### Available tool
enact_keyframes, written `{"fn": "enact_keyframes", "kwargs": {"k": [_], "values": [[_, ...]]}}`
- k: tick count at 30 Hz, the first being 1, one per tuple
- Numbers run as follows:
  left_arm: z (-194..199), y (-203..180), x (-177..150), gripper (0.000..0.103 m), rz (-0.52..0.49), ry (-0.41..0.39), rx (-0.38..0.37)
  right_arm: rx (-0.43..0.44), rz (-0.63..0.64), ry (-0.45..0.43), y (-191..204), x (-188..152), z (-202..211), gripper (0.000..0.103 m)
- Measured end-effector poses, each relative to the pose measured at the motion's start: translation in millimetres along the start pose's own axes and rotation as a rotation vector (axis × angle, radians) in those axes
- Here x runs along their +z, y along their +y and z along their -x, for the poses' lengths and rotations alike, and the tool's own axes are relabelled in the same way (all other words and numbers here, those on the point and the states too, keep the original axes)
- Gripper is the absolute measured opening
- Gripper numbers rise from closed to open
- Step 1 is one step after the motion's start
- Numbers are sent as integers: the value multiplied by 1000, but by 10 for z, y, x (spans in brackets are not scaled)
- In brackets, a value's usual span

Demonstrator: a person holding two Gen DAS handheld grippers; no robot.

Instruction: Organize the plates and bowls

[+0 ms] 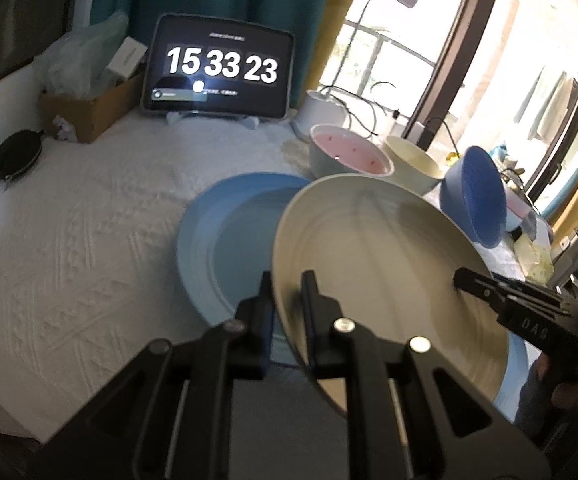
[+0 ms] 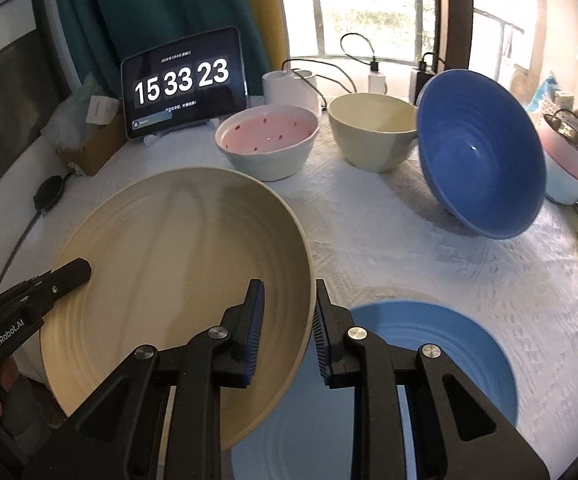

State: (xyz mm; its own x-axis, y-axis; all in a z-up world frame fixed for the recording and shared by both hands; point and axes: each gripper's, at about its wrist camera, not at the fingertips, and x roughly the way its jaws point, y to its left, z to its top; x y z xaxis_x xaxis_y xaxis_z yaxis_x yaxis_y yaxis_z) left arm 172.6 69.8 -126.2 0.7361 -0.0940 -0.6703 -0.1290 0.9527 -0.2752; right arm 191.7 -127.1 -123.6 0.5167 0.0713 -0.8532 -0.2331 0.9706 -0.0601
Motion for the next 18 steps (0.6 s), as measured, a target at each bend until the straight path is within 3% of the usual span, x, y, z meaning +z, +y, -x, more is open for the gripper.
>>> {"fn": "enact_keyframes", "kwargs": {"k": [18], "values": [[178,-618,-189,14,-120,5,-24,-11,-96,-72,-474,-293,446,25]]}}
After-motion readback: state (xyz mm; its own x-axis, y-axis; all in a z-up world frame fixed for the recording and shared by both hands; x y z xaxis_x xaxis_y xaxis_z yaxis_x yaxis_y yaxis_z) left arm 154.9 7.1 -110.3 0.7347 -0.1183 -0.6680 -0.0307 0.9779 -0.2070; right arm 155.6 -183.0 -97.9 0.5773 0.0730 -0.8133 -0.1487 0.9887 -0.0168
